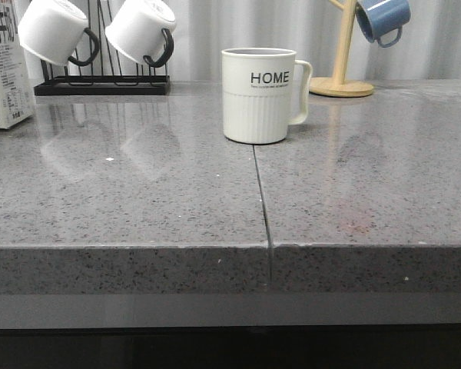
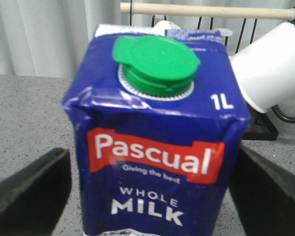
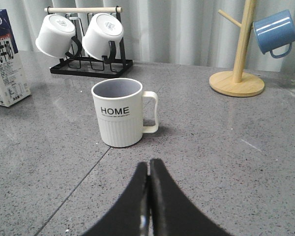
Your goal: Place milk next to cup
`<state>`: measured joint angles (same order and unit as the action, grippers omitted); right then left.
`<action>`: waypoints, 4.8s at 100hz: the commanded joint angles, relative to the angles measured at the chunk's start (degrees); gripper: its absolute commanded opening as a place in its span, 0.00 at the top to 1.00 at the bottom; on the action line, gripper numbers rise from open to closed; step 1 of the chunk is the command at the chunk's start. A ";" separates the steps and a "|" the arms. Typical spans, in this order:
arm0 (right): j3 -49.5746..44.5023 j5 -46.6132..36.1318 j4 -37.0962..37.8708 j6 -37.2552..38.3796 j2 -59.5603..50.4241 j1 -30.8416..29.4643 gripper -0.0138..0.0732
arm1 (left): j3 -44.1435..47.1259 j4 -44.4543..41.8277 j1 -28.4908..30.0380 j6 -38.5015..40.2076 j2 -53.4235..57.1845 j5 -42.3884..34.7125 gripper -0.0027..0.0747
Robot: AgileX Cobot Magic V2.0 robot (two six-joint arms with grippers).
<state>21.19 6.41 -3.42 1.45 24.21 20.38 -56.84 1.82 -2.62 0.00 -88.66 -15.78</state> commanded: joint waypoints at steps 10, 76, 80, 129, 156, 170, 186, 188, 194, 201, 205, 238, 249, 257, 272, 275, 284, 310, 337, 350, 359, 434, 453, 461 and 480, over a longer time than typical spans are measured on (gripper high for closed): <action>1.53 -4.18 0.04 -0.51 0.11 -0.02 0.92 | -1.97 0.31 -0.40 0.69 1.70 -5.15 0.47; 1.53 -4.18 0.04 -0.51 0.11 -0.02 0.92 | -1.63 -0.34 -13.96 0.00 9.65 -2.24 0.61; 1.53 -4.18 0.04 -0.51 0.11 -0.02 0.92 | -1.63 -0.34 -15.92 0.00 9.65 -2.48 0.61; 1.53 -4.18 0.04 -0.51 0.11 -0.02 0.92 | -5.29 0.28 -28.57 0.00 0.62 -9.92 0.61; 1.53 -4.18 0.04 -0.51 0.11 -0.02 0.92 | -7.46 1.25 -29.42 0.49 -3.04 -10.17 0.61; 1.53 -4.18 0.04 -0.51 0.11 -0.02 0.92 | -7.46 2.20 -29.42 0.49 -4.19 -9.44 0.61; 1.53 -4.18 0.04 -0.51 0.11 -0.02 0.92 | -7.46 2.20 -29.42 0.49 -4.30 -9.20 0.52; 1.53 -4.18 0.04 -0.51 0.11 -0.02 0.92 | -7.46 2.20 -29.42 0.49 -4.30 -9.06 0.50; 1.53 -4.18 0.04 -0.51 0.11 -0.02 0.92 | -7.46 2.20 -29.42 0.49 -4.30 -8.38 0.38; 1.53 -4.18 0.04 -0.51 0.11 -0.02 0.92 | -7.46 2.20 -29.42 0.49 -4.30 -8.29 0.25; 1.53 -4.18 0.04 -0.51 0.11 -0.02 0.92 | -7.46 2.20 -29.42 0.49 -4.30 -8.29 0.19; 1.53 -4.18 0.04 -0.51 0.11 -0.02 0.92 | -7.30 2.20 -29.42 0.49 -3.22 -5.79 0.15; 1.53 -4.18 0.04 -0.51 0.11 -0.02 0.92 | -5.57 2.20 -29.42 0.39 -1.68 -5.12 0.15; 1.53 -4.18 0.04 -0.51 0.11 -0.02 0.92 | -3.92 2.20 -29.42 0.00 -0.28 -5.12 0.15; 1.53 -4.18 0.04 -0.51 0.11 -0.02 0.92 | -0.49 0.84 -29.42 0.00 3.79 -5.04 0.16; 1.53 -4.18 0.04 -0.51 0.11 -0.02 0.92 | 0.13 0.34 -29.42 0.00 4.76 -4.87 0.18; 1.53 -4.18 0.04 -0.51 0.11 -0.02 0.92 | 1.88 0.16 -29.20 0.00 8.22 -3.11 0.30; 1.53 -4.18 0.04 -0.51 0.11 -0.02 0.92 | 5.54 -0.39 -24.45 -4.10 18.16 4.92 1.00; 1.53 -4.18 0.04 -0.51 0.11 -0.02 0.92 | 13.22 -0.39 -18.23 -4.52 29.42 8.73 0.99; 1.53 -4.18 0.04 -0.51 0.11 -0.02 0.92 | 17.76 -0.39 -14.74 -4.52 35.73 8.73 0.99; 1.53 -4.18 0.04 -0.51 0.11 -0.02 0.92 | 20.95 -0.39 -11.93 -4.52 40.08 9.45 0.99; 1.53 -4.18 0.04 -0.51 0.11 -0.02 0.92 | 44.92 -0.13 0.00 -4.52 69.74 14.68 0.99; 1.53 -4.18 0.04 -0.51 0.11 -0.02 0.92 | 50.07 -0.13 0.00 -4.52 74.54 13.76 0.99; 1.53 -4.18 0.04 -0.51 0.11 -0.02 0.92 | 52.14 -1.82 0.10 -4.42 77.52 13.72 0.99; 1.53 -4.18 0.04 -0.51 0.11 -0.02 0.92 | 57.12 -4.18 0.31 -4.30 86.29 13.72 0.99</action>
<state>21.19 6.41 -3.42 1.45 24.21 20.38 -0.31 -1.90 -2.66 -4.73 -5.00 3.01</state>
